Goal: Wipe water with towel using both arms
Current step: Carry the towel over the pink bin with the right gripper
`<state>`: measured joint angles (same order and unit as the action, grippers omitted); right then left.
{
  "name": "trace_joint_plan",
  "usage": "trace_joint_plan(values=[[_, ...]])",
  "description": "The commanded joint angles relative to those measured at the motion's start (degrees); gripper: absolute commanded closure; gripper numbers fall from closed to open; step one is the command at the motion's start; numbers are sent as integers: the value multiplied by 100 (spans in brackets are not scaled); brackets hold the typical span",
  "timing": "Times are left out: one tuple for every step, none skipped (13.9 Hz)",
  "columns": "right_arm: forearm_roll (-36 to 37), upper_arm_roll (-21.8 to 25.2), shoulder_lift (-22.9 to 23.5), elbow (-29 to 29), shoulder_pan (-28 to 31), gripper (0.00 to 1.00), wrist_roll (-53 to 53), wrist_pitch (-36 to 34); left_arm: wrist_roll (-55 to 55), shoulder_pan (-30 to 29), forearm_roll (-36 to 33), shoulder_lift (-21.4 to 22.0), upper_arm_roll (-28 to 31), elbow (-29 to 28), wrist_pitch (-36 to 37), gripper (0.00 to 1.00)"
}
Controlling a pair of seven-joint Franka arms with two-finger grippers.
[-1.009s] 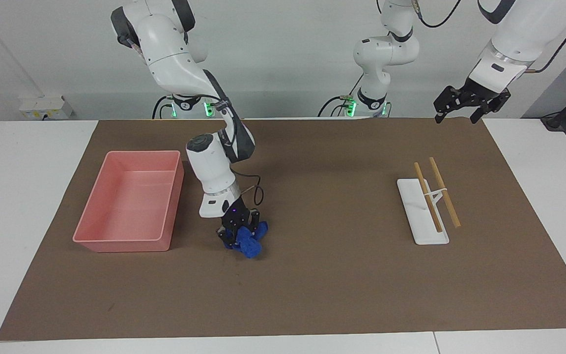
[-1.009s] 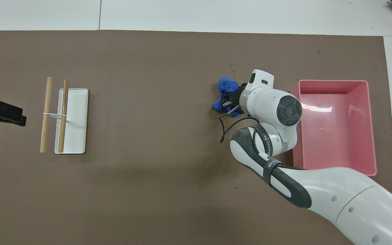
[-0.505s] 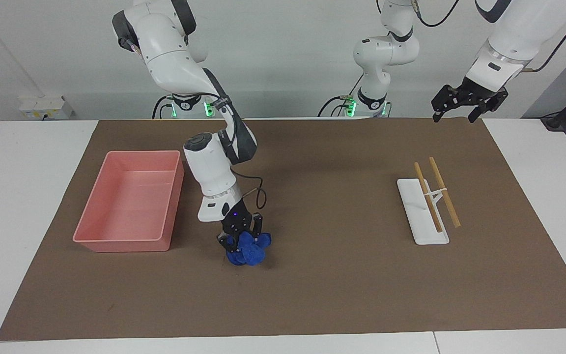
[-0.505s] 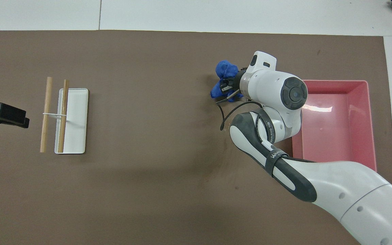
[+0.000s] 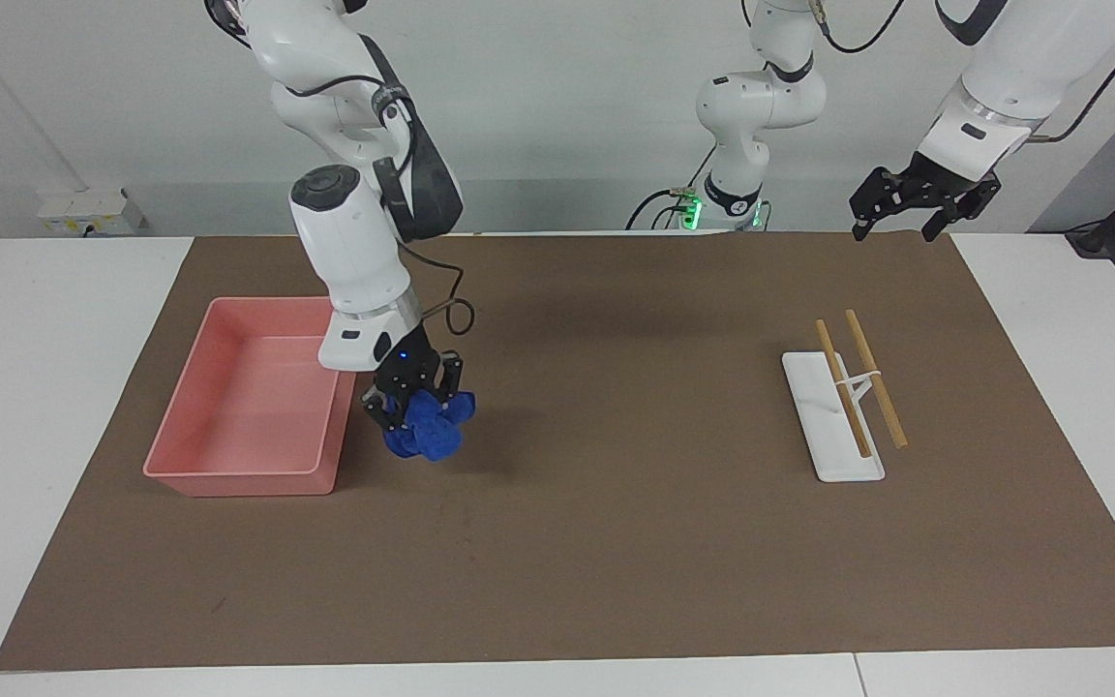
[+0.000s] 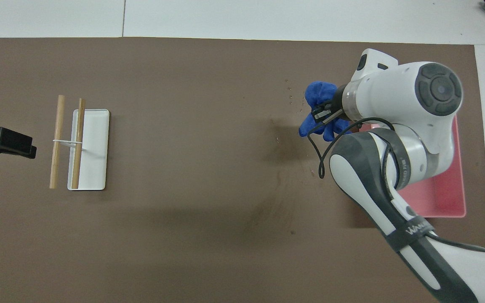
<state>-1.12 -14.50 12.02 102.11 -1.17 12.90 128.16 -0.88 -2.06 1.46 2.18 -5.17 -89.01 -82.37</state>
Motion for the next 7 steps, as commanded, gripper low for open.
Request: trace_joint_plan(values=[[-1, -70, -804, 703, 545, 100, -33, -449, -9, -66, 39, 160, -28, -196, -60, 0], [-20, -79, -998, 905, 817, 100, -24, -458, -9, -66, 39, 160, -28, -196, -60, 0], [-46, -79, -1104, 977, 1003, 100, 63, -528, -9, -66, 39, 160, -28, -196, -60, 0], [-151, -62, -1123, 969, 1187, 100, 255, -703, -9, -66, 39, 168, -28, -196, -60, 0], [-212, -62, -1131, 995, 1407, 100, 501, -739, -9, -66, 39, 160, -28, -196, -60, 0], [-213, -62, -1131, 1074, 1539, 100, 642, -740, -9, -66, 39, 160, -28, -196, -60, 0], [-213, -53, -1088, 1109, 1671, 100, 661, -740, -9, -66, 39, 160, -28, -196, -60, 0]])
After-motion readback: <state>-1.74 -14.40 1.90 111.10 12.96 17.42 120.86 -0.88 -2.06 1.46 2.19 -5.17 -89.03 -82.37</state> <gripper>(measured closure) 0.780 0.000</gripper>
